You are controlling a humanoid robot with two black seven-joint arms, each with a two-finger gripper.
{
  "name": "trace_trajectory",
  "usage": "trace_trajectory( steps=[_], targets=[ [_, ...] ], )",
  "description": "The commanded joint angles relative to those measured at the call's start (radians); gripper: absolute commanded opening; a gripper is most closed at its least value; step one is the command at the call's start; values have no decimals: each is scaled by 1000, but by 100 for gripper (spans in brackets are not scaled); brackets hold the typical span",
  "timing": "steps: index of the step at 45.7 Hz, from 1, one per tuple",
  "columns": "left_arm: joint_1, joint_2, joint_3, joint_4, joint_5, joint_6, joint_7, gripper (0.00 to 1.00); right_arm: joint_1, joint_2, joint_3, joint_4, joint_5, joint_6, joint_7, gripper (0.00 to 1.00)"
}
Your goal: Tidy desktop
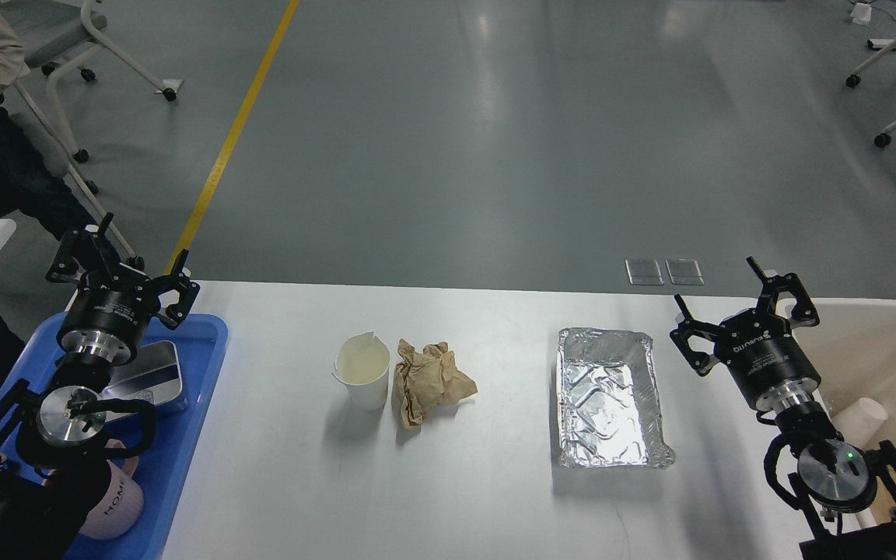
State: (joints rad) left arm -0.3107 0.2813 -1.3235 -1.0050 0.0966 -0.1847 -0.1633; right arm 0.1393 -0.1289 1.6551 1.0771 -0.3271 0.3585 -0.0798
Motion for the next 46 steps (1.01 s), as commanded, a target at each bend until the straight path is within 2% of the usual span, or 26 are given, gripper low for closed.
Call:
trace_trajectory(
  steps=[1,7,15,17,22,26,34,40,46],
  targets=[
    [-4,-27,-9,40,-2,-58,-7,96,0,-9,0,0,-20,0,0,100],
    [-4,-39,-28,57,-2,-114,-7,96,0,-31,-1,6,-36,3,0,100],
    [-10,-67,-19,62,0,-117,1,96,-12,-96,-12,56,-183,5,6,100],
    [-10,-67,-14,62,2,-113,1,96,-17,-115,-12,81,-240,7,34,100],
    [-28,-73,-11,98,2,-78,-9,96,-61,-213,-12,196,-441,17,144,100],
    [-38,-86,-13,126,5,-70,-15,96,-78,-287,-11,250,-614,17,181,100],
    [-36,-87,-11,126,5,-75,-13,96,-112,-458,-18,253,-705,37,186,100],
    [-39,-83,-11,126,6,-76,-4,96,-125,-526,-58,280,-736,73,187,100],
    [-45,-83,-9,126,8,-79,-1,96,-125,-623,-75,307,-886,73,187,100]
  ],
)
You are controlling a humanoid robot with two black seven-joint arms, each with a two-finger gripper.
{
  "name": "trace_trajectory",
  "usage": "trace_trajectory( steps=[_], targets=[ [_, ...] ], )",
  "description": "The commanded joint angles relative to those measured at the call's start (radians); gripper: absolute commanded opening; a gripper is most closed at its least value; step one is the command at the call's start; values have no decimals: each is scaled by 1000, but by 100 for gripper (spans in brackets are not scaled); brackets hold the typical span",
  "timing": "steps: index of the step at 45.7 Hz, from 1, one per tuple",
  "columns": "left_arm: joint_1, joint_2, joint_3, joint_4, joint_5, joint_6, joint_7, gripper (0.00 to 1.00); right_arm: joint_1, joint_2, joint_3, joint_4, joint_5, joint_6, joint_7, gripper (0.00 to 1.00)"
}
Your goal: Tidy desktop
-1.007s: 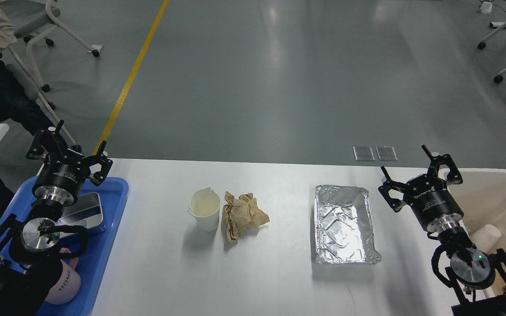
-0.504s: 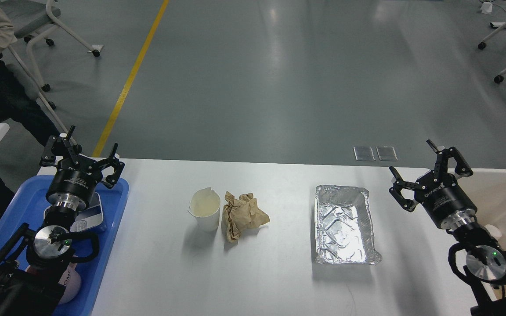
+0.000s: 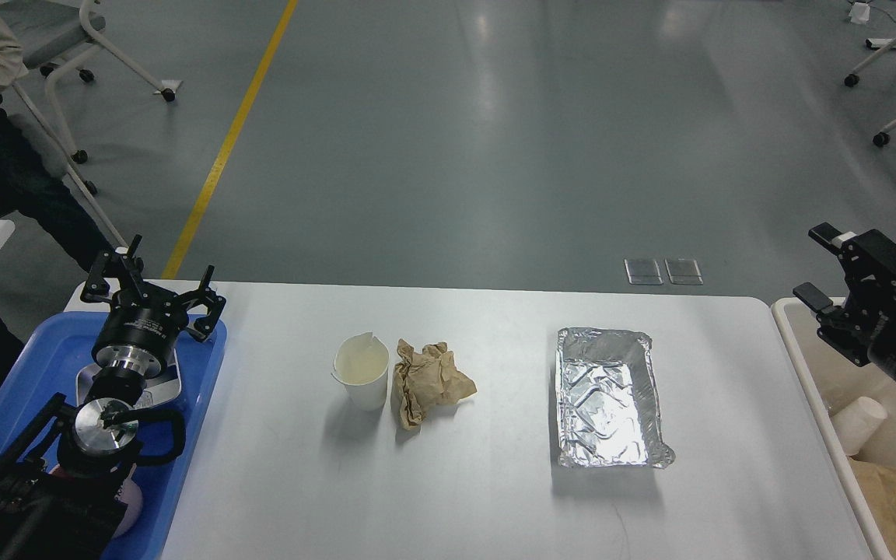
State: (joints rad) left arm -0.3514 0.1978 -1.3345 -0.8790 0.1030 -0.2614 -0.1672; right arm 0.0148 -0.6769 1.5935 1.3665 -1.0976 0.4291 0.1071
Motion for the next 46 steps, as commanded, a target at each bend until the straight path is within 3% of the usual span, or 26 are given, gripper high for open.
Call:
trace_trajectory(
  steps=[1,9,17,27,46],
  targets=[
    [-8,0,2,0,1,-2,3,96,1,-88,-13,19,-135,3,0,100],
    [-12,-8,3,0,1,-2,5,96,-1,-236,-52,91,-263,7,2,100],
    [-14,-12,3,0,1,-2,3,96,-10,-237,-67,174,-517,-58,-13,100],
    [-9,-15,5,2,1,-2,3,96,-134,-266,-76,261,-573,-87,-17,100],
    [-8,-18,6,5,7,-2,3,96,-173,-641,-234,264,-791,-61,-4,100]
  ],
)
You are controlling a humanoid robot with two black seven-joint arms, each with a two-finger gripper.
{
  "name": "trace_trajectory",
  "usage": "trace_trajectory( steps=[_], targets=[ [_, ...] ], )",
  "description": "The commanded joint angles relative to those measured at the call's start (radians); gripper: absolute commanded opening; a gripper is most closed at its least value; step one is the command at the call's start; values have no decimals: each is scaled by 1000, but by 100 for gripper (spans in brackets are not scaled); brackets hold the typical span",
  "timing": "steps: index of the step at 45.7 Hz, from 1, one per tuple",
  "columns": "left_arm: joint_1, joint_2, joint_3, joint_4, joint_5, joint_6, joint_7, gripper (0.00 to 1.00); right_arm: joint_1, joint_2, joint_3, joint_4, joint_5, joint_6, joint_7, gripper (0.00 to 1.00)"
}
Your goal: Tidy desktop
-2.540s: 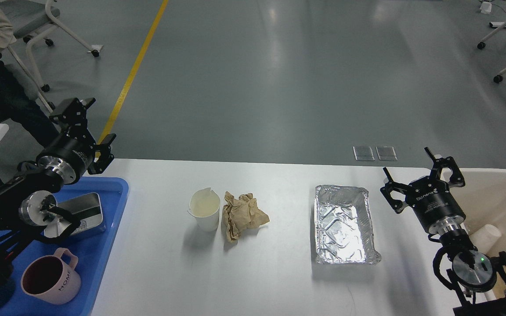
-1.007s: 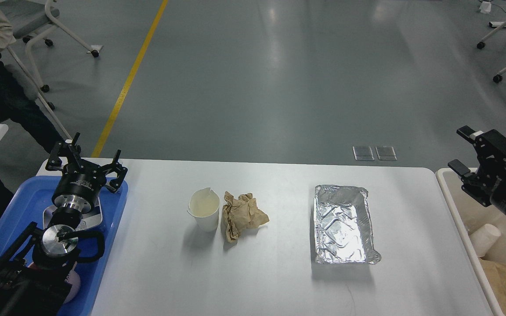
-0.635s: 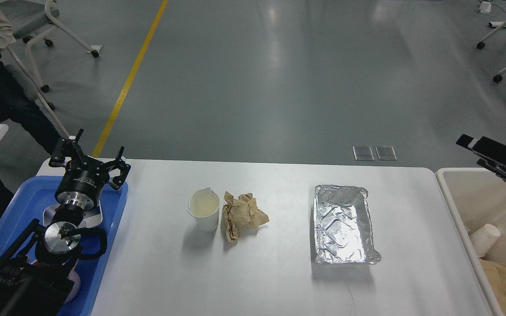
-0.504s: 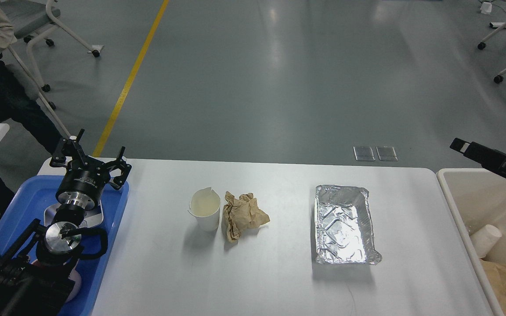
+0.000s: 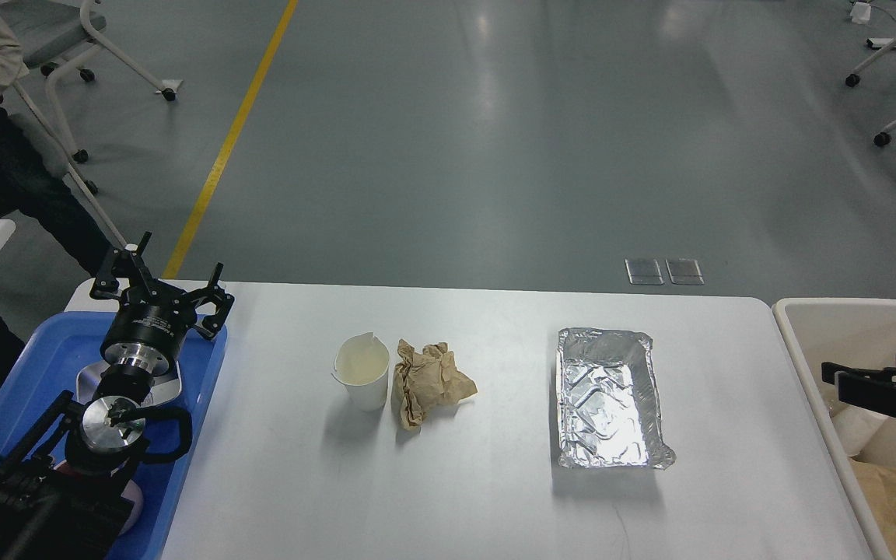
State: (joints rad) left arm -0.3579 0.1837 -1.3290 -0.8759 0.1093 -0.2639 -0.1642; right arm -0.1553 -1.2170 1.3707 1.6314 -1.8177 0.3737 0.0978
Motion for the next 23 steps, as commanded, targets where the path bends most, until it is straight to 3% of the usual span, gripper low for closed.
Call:
trace_trajectory(
  steps=[1,8,13,23],
  targets=[
    [-1,-7,1,1,3,0,0,96,-3,-117,-16,1,-83,-6,5,100],
    [-3,-9,1,3,3,0,0,96,-3,-258,-59,19,-121,-19,43,100],
    [-1,-6,-1,14,3,0,0,96,-1,-289,-61,21,-124,-48,86,100],
    [-1,-9,1,29,3,0,0,96,0,-332,-82,15,-178,-98,89,100]
  ],
)
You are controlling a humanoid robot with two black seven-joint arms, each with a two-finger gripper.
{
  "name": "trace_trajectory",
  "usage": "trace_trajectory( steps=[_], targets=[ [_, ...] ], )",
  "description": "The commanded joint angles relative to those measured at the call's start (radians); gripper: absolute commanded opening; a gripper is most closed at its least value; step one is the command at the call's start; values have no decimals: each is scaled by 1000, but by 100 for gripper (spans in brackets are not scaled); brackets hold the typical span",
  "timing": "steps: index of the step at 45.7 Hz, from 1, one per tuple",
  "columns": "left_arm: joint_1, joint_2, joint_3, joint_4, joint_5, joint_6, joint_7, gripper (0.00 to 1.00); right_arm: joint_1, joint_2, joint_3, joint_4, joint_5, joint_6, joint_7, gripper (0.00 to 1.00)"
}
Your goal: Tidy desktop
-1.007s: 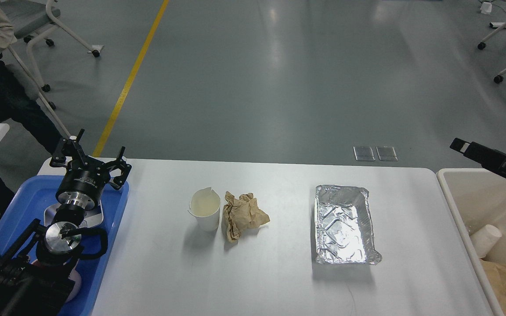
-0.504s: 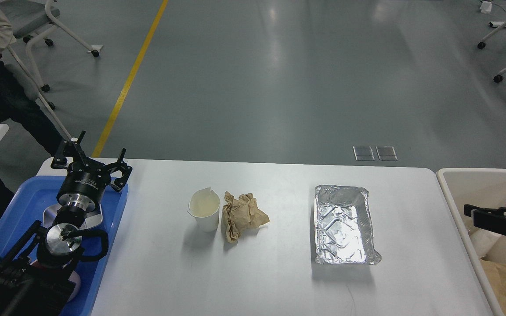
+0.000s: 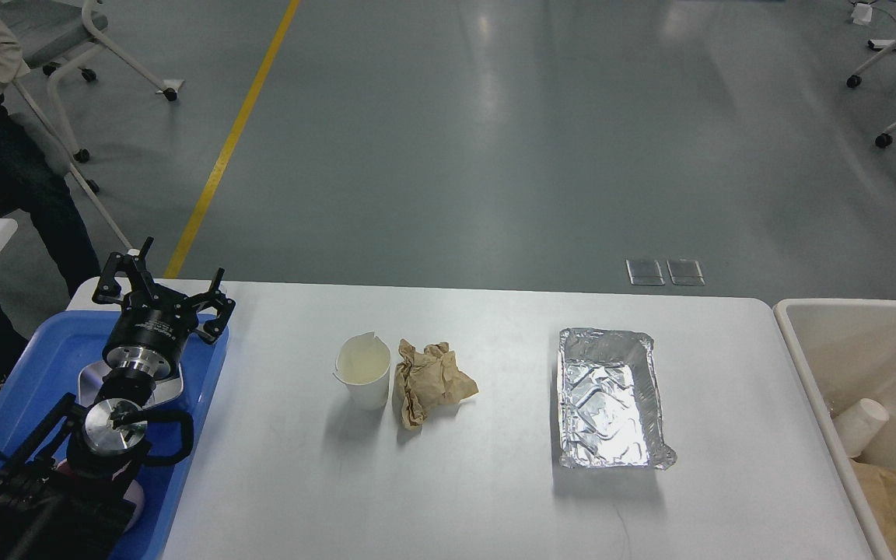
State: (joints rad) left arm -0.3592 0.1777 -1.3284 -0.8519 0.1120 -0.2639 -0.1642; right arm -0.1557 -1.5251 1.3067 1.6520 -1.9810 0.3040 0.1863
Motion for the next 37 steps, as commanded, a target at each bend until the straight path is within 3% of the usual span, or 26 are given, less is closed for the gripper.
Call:
trace_trajectory(
  steps=[1,10,17,37],
  targets=[
    [0,-1,0,5,0,0,0,96,-1,-32,-24,-8,-15,-28,-1,100],
    [-1,0,0,5,0,0,2,96,1,-15,-95,-21,-15,-40,-7,100],
    [2,9,0,5,0,0,0,96,13,118,-95,-29,33,-25,-21,100],
    [5,13,0,5,3,5,2,96,22,398,-98,-86,568,52,-50,100]
  ],
)
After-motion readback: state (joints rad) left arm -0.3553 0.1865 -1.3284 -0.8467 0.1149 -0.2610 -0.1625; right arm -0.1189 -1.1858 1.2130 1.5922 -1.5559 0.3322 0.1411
